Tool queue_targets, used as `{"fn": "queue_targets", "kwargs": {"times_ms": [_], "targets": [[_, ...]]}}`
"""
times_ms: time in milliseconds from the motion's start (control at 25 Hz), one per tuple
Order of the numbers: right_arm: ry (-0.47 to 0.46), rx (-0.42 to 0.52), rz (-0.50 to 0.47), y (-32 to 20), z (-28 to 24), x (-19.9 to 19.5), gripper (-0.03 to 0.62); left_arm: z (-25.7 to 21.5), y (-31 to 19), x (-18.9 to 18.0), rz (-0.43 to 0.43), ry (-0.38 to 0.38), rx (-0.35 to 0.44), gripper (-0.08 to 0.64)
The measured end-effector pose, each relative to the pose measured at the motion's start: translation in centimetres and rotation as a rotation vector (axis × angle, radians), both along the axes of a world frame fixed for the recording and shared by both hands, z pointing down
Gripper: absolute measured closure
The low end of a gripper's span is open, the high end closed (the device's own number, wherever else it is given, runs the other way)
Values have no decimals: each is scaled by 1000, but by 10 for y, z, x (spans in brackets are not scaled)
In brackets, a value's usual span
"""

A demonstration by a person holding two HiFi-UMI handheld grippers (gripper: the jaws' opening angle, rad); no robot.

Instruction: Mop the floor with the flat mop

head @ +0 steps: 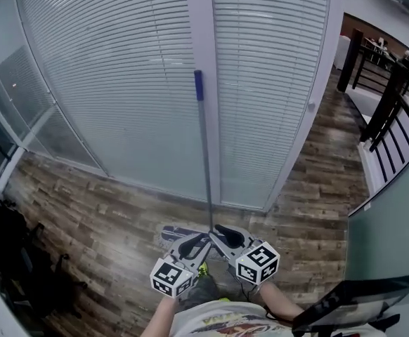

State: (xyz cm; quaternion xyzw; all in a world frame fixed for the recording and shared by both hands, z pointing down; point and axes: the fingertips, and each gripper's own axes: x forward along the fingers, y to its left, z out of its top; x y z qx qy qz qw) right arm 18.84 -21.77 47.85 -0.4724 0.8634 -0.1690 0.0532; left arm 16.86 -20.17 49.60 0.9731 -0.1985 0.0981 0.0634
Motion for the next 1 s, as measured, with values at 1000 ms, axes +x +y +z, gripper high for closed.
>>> {"fn": "queue_targets", "kwargs": {"times_ms": [1000], "targets": [[212, -20, 166, -327, -12, 39, 439, -6, -332, 39, 109, 38, 0, 413]]}}
